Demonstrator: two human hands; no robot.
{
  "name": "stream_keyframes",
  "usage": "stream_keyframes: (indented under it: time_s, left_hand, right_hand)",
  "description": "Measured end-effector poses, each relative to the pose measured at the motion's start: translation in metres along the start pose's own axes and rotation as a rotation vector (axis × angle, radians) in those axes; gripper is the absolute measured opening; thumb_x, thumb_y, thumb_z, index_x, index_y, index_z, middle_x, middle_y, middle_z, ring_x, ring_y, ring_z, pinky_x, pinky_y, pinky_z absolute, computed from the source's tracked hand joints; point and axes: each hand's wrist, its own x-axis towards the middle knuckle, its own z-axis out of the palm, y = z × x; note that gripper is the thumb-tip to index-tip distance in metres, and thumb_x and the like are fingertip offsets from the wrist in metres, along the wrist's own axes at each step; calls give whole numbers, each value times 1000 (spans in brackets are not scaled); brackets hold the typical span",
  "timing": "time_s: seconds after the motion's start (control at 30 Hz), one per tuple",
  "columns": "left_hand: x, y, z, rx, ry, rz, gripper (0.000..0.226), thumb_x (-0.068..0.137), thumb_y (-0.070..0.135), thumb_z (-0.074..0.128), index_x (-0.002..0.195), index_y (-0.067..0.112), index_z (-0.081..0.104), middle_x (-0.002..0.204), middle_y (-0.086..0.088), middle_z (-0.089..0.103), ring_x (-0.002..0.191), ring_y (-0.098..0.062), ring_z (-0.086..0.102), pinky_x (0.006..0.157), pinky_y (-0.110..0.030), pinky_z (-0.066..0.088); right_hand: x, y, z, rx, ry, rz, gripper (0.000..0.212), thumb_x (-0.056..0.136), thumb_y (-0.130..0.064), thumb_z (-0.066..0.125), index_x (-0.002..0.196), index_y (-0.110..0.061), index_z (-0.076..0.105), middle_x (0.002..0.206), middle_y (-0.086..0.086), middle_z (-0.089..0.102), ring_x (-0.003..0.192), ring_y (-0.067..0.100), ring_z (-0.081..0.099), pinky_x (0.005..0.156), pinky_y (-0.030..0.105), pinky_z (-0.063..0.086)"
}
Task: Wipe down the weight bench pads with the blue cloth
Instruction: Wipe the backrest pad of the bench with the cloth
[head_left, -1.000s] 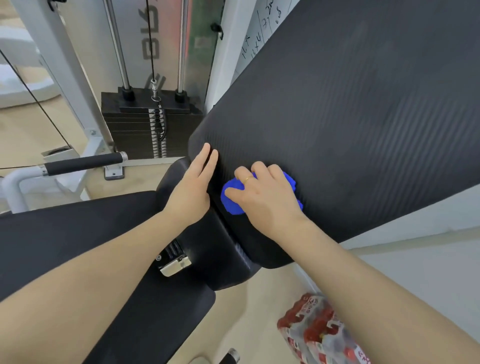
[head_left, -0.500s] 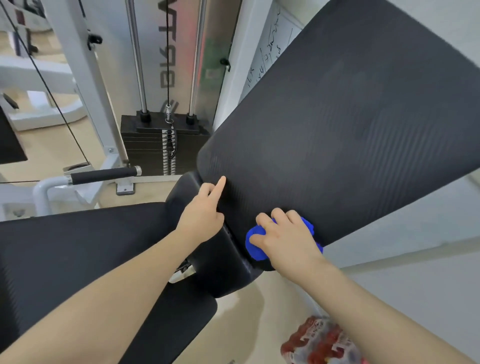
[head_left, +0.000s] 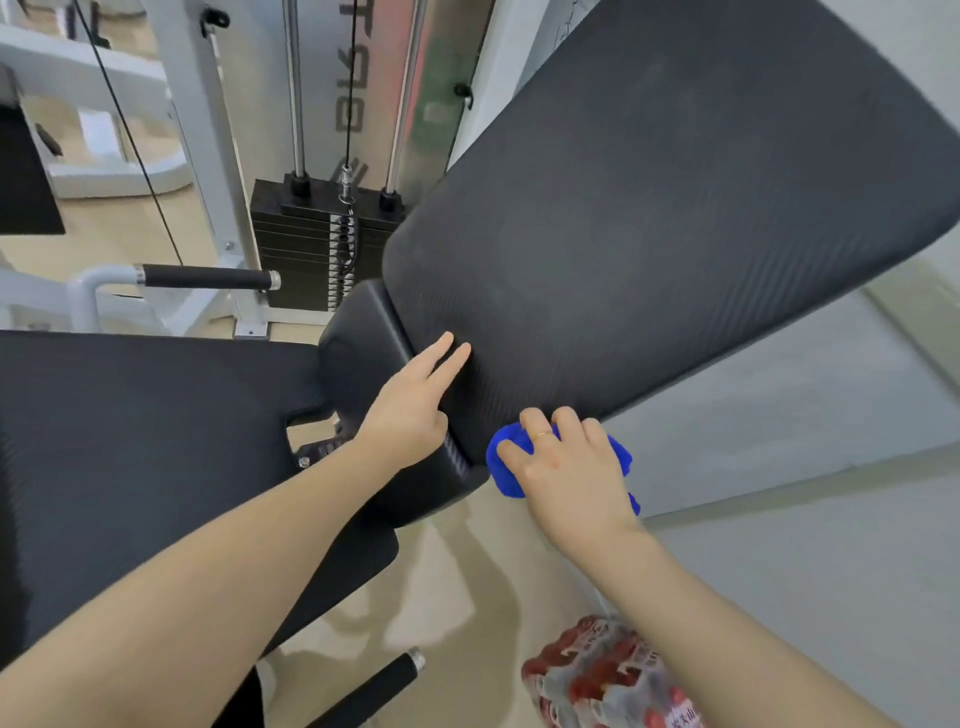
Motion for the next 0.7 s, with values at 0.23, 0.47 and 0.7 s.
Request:
stream_keyframes:
  time_s: [0.23,0.47,0.7]
  left_hand:
    - [12,-3,-16,76,2,-16,70,83,-4,45,144,27,31,154,9,26,125,-18,49,89,-29,47]
    - [8,-7,-17,85,-54,7,76,82,-4,43,146,32,24,157,12,17,137,-11,35,93,-25,45]
    - [29,2,-38,-107,-20,-41,50,86,-7,38,129,14,53,135,-3,51,117,-20,54,102,-29,41]
  right_hand:
    - [76,-2,-4,-99,184,102,25,60,-9,60,80,-22,67,84,3,60,67,23,46,57,30,31]
    - [5,1,7,45,147,58,28,49,-3,40,66,-11,60,80,10,61,62,26,45,53,31,32]
    - [71,0,-6,-53,183,46,28,57,-4,52,77,-19,66,87,6,61,68,26,48,58,32,35]
